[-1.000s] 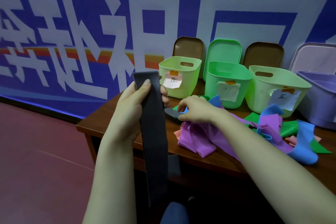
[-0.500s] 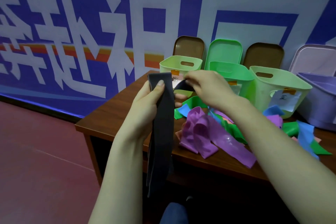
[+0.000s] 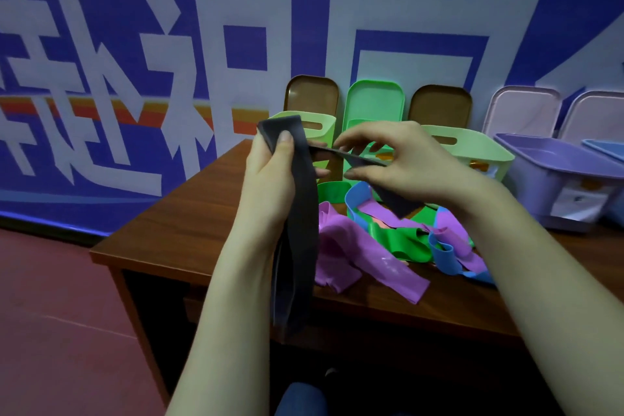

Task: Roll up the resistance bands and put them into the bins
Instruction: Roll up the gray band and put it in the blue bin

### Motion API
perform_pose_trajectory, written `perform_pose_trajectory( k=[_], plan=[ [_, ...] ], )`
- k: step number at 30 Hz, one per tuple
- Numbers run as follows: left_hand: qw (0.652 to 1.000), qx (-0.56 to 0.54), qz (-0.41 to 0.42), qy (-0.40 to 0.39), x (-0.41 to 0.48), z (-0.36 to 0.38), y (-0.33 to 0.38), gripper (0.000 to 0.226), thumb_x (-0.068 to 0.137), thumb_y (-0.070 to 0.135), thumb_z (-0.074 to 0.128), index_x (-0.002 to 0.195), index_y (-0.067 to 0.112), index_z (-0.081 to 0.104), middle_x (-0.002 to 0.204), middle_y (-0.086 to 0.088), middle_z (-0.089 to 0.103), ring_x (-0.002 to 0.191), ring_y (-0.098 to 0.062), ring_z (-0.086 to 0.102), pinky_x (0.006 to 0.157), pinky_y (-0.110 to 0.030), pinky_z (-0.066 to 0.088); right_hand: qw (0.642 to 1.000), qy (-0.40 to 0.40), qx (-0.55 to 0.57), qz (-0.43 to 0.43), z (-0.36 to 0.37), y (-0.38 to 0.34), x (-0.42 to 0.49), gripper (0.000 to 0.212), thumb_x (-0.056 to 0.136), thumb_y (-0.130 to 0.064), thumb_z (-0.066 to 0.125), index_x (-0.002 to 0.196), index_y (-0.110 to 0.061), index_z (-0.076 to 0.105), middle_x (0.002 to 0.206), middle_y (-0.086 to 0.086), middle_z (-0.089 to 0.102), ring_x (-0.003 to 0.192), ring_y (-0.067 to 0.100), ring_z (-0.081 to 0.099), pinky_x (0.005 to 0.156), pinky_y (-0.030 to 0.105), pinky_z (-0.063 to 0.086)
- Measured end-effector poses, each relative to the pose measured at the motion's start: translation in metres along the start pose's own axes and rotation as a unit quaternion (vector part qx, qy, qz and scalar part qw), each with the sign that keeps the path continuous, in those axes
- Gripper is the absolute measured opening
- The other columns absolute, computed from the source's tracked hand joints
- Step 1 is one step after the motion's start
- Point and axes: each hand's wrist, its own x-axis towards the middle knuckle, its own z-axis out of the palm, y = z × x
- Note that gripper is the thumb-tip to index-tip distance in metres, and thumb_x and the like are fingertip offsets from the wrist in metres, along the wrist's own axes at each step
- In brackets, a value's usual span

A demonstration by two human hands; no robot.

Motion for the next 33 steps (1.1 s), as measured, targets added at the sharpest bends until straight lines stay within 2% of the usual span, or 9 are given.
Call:
perform_pose_trajectory(
  k=[4,9,12,15,17,20,22,26,33],
  plan=[
    [0.993,-0.081,-0.033,0.079,0.002,0.003,0.002,0.017,0.103,0.018,0.036,0.108,0.013,0.052,0.095,-0.007,0.067,0.063,-0.012,0.07,0.06,-0.024,0.057,1.0,0.014,0.005,0.012,-0.007,0.009,-0.014,0.038,0.078,0.003,0.068,0.112,-0.014,0.068,0.101,-0.01,0.066,0.094,0.002,0.058,0.08,0.006,0.042],
    [0.976,-0.134,-0.053,0.162,0.002,0.01,0.009,0.028,0.102,0.016,0.037,0.125,0.002,0.044,0.094,-0.007,0.057,0.078,-0.016,0.065,0.067,-0.025,0.057,0.991,0.058,0.105,0.064,-0.016,0.008,-0.027,0.019,0.082,-0.006,0.07,0.098,-0.016,0.073,0.087,-0.011,0.069,0.081,-0.006,0.062,0.075,0.006,0.045],
    [0.968,-0.157,-0.067,0.184,0.001,0.012,0.017,0.015,0.102,0.014,0.036,0.097,0.008,0.048,0.084,-0.005,0.051,0.085,-0.02,0.06,0.085,-0.036,0.053,0.981,0.093,0.154,0.072,-0.018,0.01,-0.029,0.02,0.082,-0.007,0.07,0.087,-0.026,0.07,0.079,-0.014,0.067,0.072,-0.01,0.06,0.071,0.007,0.047],
    [0.974,-0.146,-0.076,0.153,-0.001,0.012,0.021,0.026,0.103,0.015,0.035,0.082,0.013,0.05,0.077,-0.001,0.056,0.067,-0.01,0.063,0.081,-0.03,0.055,0.971,0.127,0.187,0.078,-0.018,0.012,-0.027,0.029,0.084,-0.003,0.066,0.083,-0.033,0.066,0.079,-0.016,0.067,0.075,-0.006,0.061,0.075,0.014,0.05],
    [0.972,-0.135,-0.085,0.174,0.0,0.01,0.019,0.02,0.102,0.017,0.038,0.096,0.009,0.055,0.086,-0.002,0.06,0.063,-0.007,0.064,0.071,-0.024,0.057,0.954,0.163,0.241,0.077,-0.016,0.013,-0.024,0.031,0.089,-0.001,0.061,0.086,-0.032,0.066,0.079,-0.017,0.068,0.08,-0.004,0.062,0.079,0.016,0.051],
    [0.97,-0.14,-0.106,0.167,0.0,0.012,0.019,0.028,0.102,0.021,0.038,0.123,0.006,0.049,0.104,-0.011,0.058,0.08,-0.014,0.066,0.071,-0.027,0.056,0.923,0.203,0.321,0.065,-0.011,0.01,-0.019,0.028,0.094,-0.003,0.052,0.093,-0.028,0.066,0.087,-0.016,0.068,0.09,0.002,0.061,0.082,0.018,0.049],
    [0.975,-0.148,-0.121,0.112,-0.001,0.016,0.021,0.027,0.104,0.02,0.029,0.109,0.01,0.053,0.089,-0.011,0.057,0.069,-0.01,0.065,0.076,-0.026,0.053,0.91,0.228,0.343,0.055,-0.012,0.005,-0.014,0.026,0.094,-0.008,0.052,0.096,-0.029,0.067,0.095,-0.013,0.068,0.098,0.007,0.061,0.088,0.022,0.048],
    [0.984,-0.129,-0.119,0.036,-0.006,0.009,0.026,0.034,0.104,0.019,0.026,0.105,0.006,0.057,0.067,-0.004,0.069,0.059,-0.011,0.068,0.061,-0.023,0.054,0.873,0.277,0.399,0.036,-0.028,-0.009,-0.01,0.021,0.088,-0.006,0.062,0.098,-0.023,0.068,0.097,-0.006,0.072,0.102,0.016,0.065,0.094,0.033,0.051],
    [0.98,-0.131,-0.151,0.018,-0.007,-0.013,0.038,0.038,0.103,0.023,0.031,0.088,0.002,0.059,0.08,-0.012,0.07,0.066,-0.017,0.071,0.062,-0.027,0.059,0.818,0.332,0.466,-0.055,-0.044,-0.035,-0.001,0.023,0.084,-0.002,0.065,0.087,-0.023,0.074,0.089,-0.004,0.074,0.092,0.015,0.067,0.084,0.029,0.052]
  ],
)
